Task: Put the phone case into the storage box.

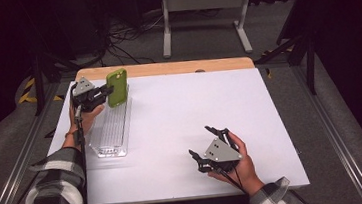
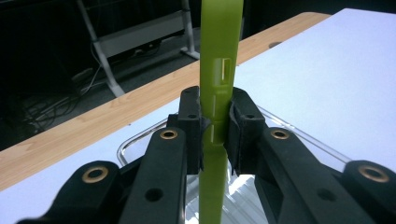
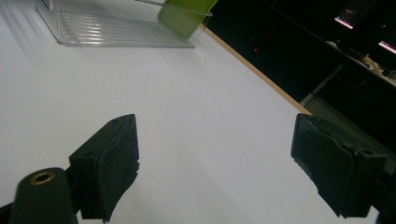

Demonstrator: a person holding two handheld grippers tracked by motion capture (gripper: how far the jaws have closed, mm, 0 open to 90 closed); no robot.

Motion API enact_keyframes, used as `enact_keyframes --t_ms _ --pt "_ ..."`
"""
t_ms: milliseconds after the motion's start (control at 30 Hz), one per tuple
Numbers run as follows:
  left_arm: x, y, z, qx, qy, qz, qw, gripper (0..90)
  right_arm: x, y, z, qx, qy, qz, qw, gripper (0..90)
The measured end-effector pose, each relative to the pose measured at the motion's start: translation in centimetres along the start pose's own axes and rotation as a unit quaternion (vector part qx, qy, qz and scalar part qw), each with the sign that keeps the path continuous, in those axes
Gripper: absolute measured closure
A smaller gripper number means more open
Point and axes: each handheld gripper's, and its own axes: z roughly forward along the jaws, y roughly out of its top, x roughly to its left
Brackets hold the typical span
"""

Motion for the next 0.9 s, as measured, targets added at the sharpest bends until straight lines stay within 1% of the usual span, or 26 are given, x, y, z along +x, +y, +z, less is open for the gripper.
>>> enact_keyframes --t_ms 33,67,133,167,200,267,367,433,500,533,600,667,700,733,800,900 --pt "0.2 0.0 0.0 0.004 0.004 0.0 1.0 78.0 0.0 0.0 0.0 0.002 -0.004 -0.002 1.0 15.8" --pt "0.3 -0.1 0.0 0.003 0.015 -0.002 0.9999 78.0 0.1 0.0 0.0 0.003 -0.004 -0.004 1.0 15.8" --pt "0.6 -0.2 0.1 0.006 0.021 -0.007 0.9997 78.0 0.1 0.0 0.1 0.004 -0.003 -0.006 1.0 15.8" --pt "0.6 -0.2 0.1 0.006 0.021 -0.007 0.9997 78.1 0.1 0.0 0.1 0.004 -0.003 -0.006 1.0 15.8" --pt "0.8 -0.3 0.1 0.017 0.034 -0.004 0.9993 78.1 0.2 0.0 0.1 0.004 -0.004 -0.008 0.9999 15.8" --pt "1.1 -0.4 0.1 0.017 0.043 -0.009 0.9989 76.8 0.3 0.1 0.1 0.007 -0.006 -0.015 0.9998 15.8" --pt "1.1 -0.3 0.3 0.025 0.061 -0.011 0.9978 74.6 0.4 0.0 0.1 0.011 -0.011 -0.021 0.9997 15.8" --pt "1.1 -0.3 0.4 0.025 0.065 -0.015 0.9975 74.0 0.4 0.0 0.1 0.013 -0.012 -0.021 0.9996 15.8" --pt "1.1 -0.3 0.5 0.028 0.075 -0.013 0.9967 73.4 0.4 0.0 0.1 0.012 -0.012 -0.021 0.9996 15.8" --pt "1.1 -0.2 0.5 0.031 0.084 -0.007 0.996 73.5 0.4 0.0 0.1 0.012 -0.012 -0.022 0.9996 15.9" --pt "1.2 -0.3 0.7 0.037 0.094 -0.004 0.9949 76.8 0.5 0.1 0.2 0.015 -0.019 -0.028 0.9993 16.2" --pt "1.2 -0.4 0.8 0.039 0.098 -0.01 0.9944 76.4 0.6 0.1 0.1 0.016 -0.025 -0.039 0.9988 16.2" --pt "1.1 -0.4 0.9 0.038 0.095 -0.011 0.9947 76.4 0.7 0.1 0.2 0.015 -0.026 -0.042 0.9987 16.2" --pt "1.1 -0.4 0.9 0.04 0.102 -0.006 0.994 76.4 0.7 0.1 0.2 0.016 -0.024 -0.044 0.9986 16.2" --pt "1.0 -0.4 1.0 0.041 0.103 -0.004 0.9939 76.4 0.8 0.1 0.2 0.018 -0.025 -0.048 0.9984 16.2" --pt "0.9 -0.4 1.2 0.043 0.112 -0.002 0.9928 76.4 0.8 0.0 0.3 0.019 -0.024 -0.048 0.9984 16.3"
